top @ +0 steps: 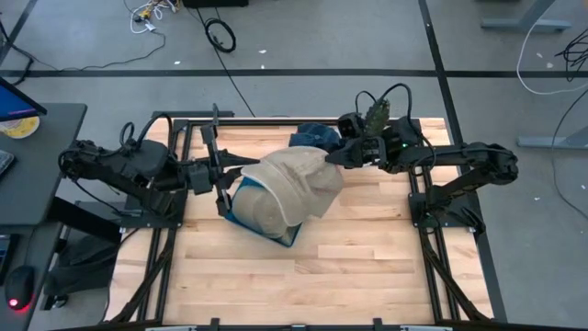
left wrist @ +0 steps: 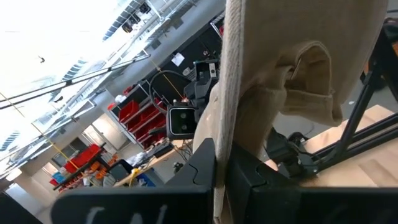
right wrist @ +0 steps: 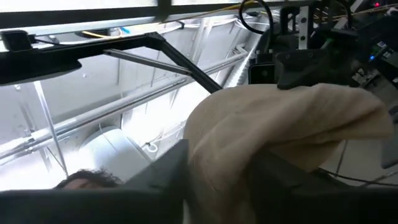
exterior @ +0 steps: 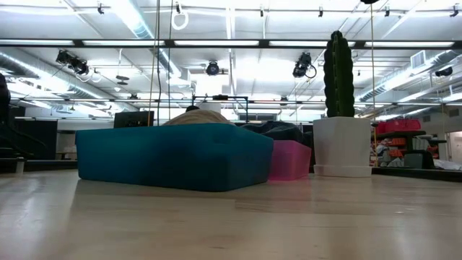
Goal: Pick & Place hat
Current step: Put the brown cap into the blue bin
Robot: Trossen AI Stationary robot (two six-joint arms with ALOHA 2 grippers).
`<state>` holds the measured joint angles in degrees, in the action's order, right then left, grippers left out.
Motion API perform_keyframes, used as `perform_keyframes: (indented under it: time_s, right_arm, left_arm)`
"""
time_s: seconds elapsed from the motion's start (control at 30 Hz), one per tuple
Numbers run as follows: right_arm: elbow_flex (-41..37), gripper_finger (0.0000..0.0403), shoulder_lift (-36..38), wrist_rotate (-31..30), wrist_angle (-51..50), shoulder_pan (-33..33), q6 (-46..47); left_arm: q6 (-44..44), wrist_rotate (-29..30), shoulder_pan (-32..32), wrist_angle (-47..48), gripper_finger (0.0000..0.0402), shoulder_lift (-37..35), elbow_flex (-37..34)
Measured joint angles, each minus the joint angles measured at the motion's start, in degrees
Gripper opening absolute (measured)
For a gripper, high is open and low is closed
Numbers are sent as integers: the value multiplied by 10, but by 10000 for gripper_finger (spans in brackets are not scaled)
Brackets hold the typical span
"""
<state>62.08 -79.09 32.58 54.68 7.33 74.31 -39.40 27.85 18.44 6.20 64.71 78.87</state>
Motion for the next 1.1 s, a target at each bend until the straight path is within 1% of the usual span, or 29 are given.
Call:
perform_keyframes:
  time_s: [0.17,0.2,0.23,0.33,0.4,0.47,0.6,0.73,0.9,1.1]
  right_arm:
    - [0,34,0,11,5,0,-22]
    - [0,19,0,12,5,0,-28]
    - [0,14,0,12,6,0,-30]
    - [0,21,0,12,9,0,-30]
    - [0,15,1,14,10,0,-30]
    - [0,8,1,10,10,1,-30]
    - [0,8,5,5,14,2,-30]
    - [0,7,15,0,17,2,-36]
    - [0,6,32,-10,14,2,-55]
    - [0,5,58,-44,13,2,-90]
  left_arm:
    - [20,-3,0,0,15,1,0]
    - [30,-3,0,0,16,1,0]
    - [41,-1,0,-1,20,1,0]
    - [78,15,-6,3,40,1,0]
    - [110,19,-7,2,54,1,0]
    - [148,35,-7,2,65,1,0]
    - [234,68,-7,3,87,-2,0]
    - [297,73,-7,1,109,-5,0]
    - [439,76,-6,4,131,-11,0]
    - [614,86,-7,27,144,-25,0]
